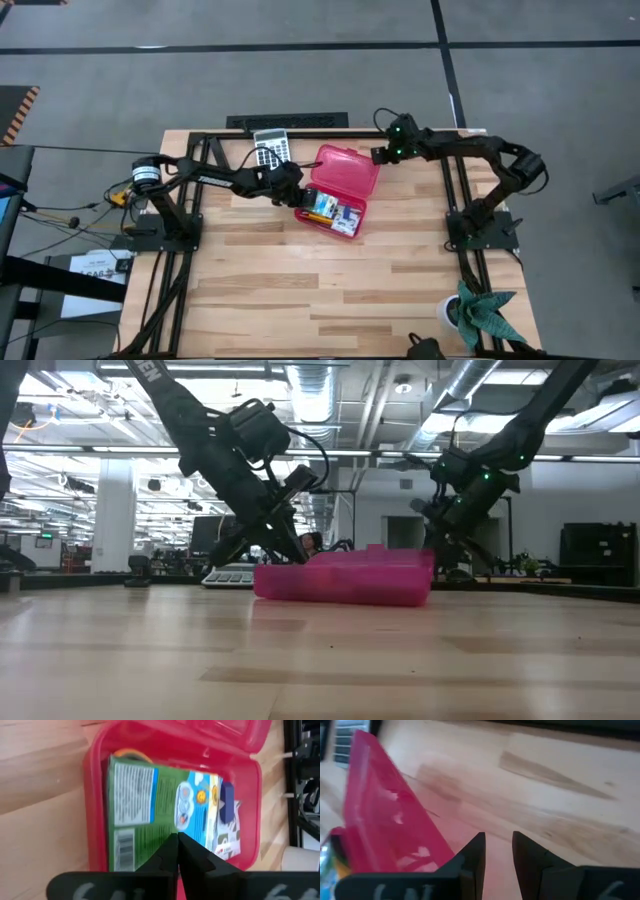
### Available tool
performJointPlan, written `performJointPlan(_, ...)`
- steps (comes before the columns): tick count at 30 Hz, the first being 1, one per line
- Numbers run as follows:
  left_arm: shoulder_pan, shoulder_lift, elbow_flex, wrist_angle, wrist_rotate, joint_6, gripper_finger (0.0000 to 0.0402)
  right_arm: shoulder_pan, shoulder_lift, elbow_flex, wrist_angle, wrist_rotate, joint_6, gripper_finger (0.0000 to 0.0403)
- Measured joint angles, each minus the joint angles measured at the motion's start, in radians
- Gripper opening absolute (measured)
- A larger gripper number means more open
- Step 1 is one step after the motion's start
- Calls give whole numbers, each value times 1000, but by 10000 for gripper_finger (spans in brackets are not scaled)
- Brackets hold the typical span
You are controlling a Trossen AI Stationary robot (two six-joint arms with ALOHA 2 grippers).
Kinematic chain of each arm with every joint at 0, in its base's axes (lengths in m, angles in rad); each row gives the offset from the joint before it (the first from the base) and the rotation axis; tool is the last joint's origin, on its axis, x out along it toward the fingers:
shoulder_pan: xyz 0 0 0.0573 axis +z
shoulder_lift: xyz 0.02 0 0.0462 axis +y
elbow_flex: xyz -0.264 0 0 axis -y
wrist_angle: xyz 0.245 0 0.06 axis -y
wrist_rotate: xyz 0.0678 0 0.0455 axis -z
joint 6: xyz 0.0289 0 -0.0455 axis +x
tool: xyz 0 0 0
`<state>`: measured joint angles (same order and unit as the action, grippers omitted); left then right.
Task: Pack school essentials
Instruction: Close the supply box
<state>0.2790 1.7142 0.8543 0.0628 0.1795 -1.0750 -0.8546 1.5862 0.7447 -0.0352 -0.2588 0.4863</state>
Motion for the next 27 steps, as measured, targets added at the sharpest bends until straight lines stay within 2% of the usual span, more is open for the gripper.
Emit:
performJointPlan(13,0,2,0,0,-34,-10,0,106,-169,0,-19,-8,-26,102)
performJointPlan(27,1,-2,0,10,-32,-8,0,327,-305,1,-62,-8,-61,102)
